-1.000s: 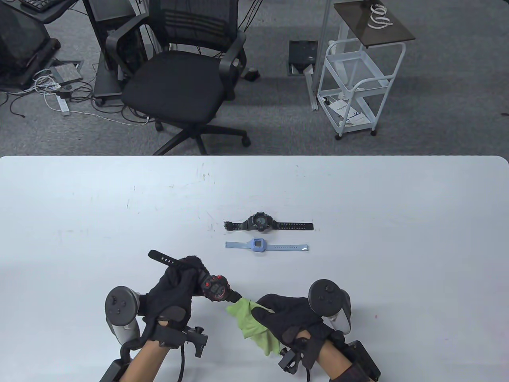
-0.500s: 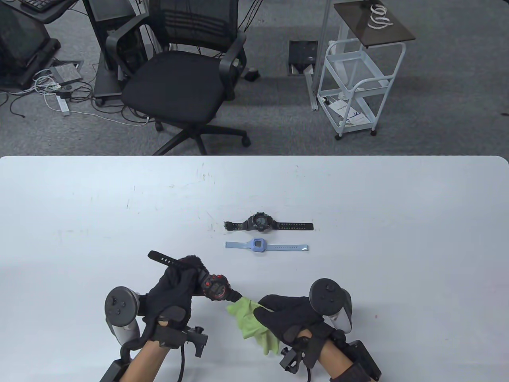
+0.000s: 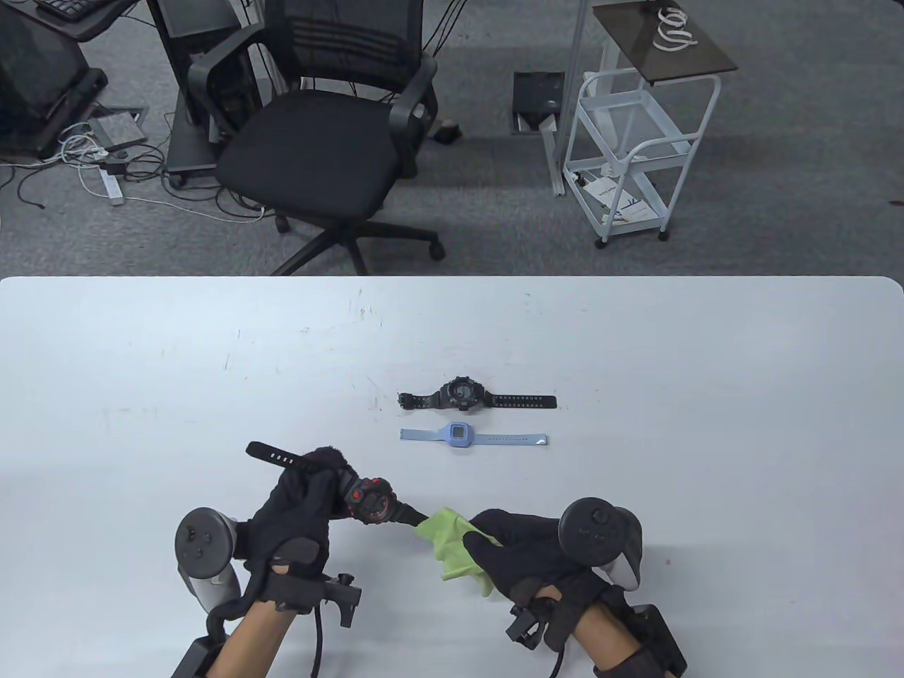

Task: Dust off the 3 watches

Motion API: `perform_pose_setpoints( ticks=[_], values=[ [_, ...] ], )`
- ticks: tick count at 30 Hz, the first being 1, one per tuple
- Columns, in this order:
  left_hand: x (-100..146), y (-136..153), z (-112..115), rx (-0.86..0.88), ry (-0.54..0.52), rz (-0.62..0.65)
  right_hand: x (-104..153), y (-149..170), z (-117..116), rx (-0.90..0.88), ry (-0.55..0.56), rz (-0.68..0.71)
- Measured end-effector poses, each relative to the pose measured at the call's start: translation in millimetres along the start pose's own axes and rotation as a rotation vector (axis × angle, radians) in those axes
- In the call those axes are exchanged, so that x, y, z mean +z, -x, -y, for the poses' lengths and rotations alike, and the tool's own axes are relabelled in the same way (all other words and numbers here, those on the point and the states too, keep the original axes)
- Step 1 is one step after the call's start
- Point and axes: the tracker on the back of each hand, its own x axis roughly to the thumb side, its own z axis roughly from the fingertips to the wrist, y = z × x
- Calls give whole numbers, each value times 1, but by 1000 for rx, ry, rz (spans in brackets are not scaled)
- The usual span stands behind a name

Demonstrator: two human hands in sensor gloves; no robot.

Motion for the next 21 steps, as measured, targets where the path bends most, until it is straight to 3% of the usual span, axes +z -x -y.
perform_pose_setpoints(
  ticks=[5,12,21],
  values=[
    [-3,2,-10,14,-44,-16,2,-30,0,178,4,157],
    [-6,8,-19,27,-78,-50,4,-44,-48,425,-202,261],
    [-6,10,-14,27,-58,-65,10,-32,-100,651,-427,299]
  ],
)
